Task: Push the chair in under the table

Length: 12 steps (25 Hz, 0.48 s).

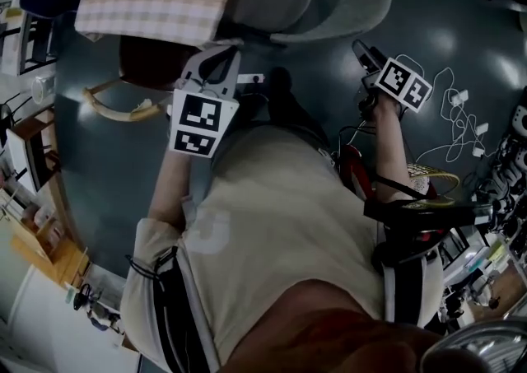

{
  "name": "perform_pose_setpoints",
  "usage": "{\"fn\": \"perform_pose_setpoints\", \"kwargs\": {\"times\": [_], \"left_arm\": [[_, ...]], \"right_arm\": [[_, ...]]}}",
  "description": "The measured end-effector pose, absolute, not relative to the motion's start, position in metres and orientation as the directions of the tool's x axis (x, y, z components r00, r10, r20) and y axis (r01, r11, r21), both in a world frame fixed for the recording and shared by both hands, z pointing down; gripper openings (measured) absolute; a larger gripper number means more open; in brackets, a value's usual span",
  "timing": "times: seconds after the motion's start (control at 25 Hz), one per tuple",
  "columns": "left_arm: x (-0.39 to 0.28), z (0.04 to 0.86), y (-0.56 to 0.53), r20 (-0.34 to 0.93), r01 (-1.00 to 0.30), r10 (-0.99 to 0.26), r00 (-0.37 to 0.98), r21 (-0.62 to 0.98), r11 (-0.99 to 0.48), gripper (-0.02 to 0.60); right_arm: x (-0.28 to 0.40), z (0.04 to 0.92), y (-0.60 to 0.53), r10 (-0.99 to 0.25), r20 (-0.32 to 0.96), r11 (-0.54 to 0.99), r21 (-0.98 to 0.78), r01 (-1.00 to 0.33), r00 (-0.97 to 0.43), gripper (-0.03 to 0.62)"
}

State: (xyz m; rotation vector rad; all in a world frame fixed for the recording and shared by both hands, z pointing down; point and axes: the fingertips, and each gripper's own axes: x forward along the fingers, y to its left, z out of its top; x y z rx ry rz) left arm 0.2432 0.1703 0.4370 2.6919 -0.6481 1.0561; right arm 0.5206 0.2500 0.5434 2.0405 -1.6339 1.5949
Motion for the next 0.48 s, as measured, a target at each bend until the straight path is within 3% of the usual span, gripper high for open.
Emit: {"fn": "perform_pose_setpoints", "kwargs": {"times": [0.48], "left_arm": [[0.267, 0.454, 0.166, 0.719, -0.461, -0.308, 0.623, 0.019, -0.887, 0.009]], "right_arm": [[0.583, 0.62, 0.212, -0.585, 0.808, -0.575, -0.475, -0.666, -0.071, 0.268]]}}
